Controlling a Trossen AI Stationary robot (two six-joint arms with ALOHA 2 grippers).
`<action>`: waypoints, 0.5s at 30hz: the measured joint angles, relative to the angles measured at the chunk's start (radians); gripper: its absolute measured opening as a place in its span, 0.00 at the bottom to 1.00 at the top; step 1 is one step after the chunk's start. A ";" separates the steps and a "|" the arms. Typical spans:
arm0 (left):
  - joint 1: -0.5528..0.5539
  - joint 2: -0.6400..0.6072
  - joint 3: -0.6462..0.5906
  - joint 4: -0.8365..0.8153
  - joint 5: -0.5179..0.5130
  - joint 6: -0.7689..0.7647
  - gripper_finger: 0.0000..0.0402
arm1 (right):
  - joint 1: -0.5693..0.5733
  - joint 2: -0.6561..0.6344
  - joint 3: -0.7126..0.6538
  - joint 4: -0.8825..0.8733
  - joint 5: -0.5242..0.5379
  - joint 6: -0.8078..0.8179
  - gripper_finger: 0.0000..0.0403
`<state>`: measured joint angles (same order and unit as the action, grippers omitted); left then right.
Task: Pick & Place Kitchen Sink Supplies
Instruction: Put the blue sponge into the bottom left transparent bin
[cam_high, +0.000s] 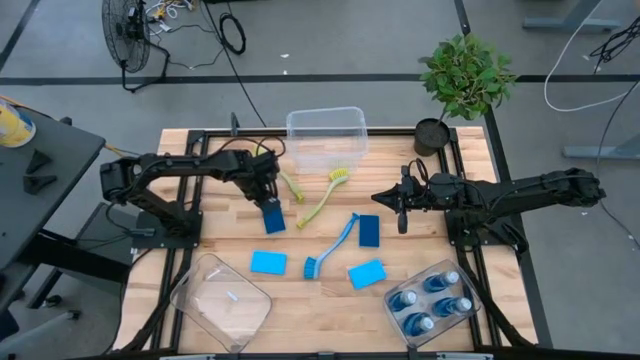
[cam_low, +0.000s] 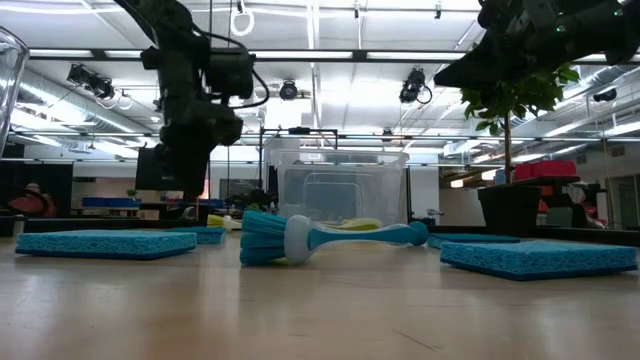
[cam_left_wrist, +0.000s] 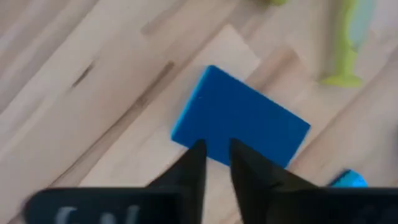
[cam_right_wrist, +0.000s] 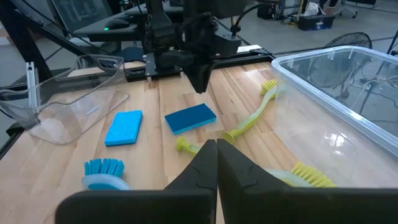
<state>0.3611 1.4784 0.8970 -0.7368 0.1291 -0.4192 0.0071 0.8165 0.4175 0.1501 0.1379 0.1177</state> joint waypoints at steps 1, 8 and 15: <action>0.007 0.000 -0.006 0.001 -0.001 -0.014 0.24 | 0.000 0.000 0.000 0.000 0.000 0.000 0.01; 0.040 0.000 -0.018 -0.001 0.014 -0.041 0.54 | 0.000 0.000 0.000 0.000 0.000 -0.003 0.01; 0.042 0.031 -0.022 0.003 0.007 -0.040 0.61 | 0.000 0.000 0.000 -0.001 0.000 -0.003 0.01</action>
<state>0.4030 1.5093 0.8753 -0.7342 0.1365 -0.4592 0.0072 0.8163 0.4175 0.1493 0.1379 0.1150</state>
